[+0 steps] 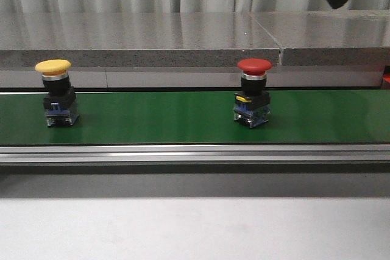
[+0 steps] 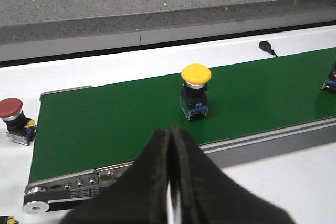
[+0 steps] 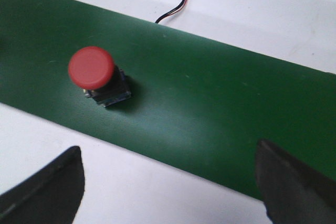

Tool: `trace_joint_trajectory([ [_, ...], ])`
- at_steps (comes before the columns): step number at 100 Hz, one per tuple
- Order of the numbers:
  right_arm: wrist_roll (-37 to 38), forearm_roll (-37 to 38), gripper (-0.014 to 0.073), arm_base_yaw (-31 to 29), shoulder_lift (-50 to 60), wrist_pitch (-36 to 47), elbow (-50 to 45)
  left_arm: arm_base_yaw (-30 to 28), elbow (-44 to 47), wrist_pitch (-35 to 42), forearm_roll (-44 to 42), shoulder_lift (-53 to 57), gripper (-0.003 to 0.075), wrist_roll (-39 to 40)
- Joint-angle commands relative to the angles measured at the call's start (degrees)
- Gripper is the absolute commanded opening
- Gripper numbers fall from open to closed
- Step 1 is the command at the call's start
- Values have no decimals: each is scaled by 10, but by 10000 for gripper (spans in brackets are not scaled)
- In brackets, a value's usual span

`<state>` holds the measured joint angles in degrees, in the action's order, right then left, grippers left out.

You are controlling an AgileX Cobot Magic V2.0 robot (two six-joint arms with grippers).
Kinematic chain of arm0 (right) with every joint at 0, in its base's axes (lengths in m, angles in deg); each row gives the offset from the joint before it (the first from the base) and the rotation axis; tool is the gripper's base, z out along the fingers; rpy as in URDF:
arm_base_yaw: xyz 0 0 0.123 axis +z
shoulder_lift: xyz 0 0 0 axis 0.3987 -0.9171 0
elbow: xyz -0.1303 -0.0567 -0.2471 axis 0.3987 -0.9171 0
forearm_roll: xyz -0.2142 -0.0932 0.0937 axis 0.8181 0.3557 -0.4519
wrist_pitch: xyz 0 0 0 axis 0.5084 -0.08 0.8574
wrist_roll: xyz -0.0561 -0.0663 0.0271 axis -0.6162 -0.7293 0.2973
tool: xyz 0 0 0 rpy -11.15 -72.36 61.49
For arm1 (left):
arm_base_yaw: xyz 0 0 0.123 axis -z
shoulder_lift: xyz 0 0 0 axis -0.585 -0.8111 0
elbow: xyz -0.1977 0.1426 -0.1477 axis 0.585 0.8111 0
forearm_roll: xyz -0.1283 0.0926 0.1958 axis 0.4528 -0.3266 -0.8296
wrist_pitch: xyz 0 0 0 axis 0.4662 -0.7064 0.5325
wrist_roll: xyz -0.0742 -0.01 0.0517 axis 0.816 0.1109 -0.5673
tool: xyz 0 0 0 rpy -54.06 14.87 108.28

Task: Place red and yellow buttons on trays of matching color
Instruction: 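Lower the right gripper onto the red button on the belt and grasp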

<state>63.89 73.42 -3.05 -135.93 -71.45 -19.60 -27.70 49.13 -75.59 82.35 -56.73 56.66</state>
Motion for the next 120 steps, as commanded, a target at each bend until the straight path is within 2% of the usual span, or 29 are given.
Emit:
trace_joint_trajectory([
  [1, -25, -8, 656, 10, -25, -16, 50, 4, -15, 41, 11, -6, -21, 4],
  [26, -127, -102, 656, 14, -133, -151, 156, 4, -15, 41, 11, -6, -21, 4],
  [59, -134, -81, 652, 13, -234, -100, 188, 4, -15, 41, 11, -6, -21, 4],
  [68, -134, -72, 589, 13, -248, -89, 188, 4, -15, 41, 11, -6, -21, 4],
  [85, -134, -64, 322, 13, -258, -76, 188, 4, -15, 41, 11, -6, -21, 4],
  [92, -134, -64, 251, 13, -259, -73, 188, 4, -15, 41, 11, -6, -21, 4],
  [102, -134, -61, 216, 13, -258, -73, 188, 4, -15, 41, 11, -6, -21, 4],
  [120, -132, -60, 216, 2, -240, -59, 188, 4, -15, 41, 11, -6, -21, 4],
])
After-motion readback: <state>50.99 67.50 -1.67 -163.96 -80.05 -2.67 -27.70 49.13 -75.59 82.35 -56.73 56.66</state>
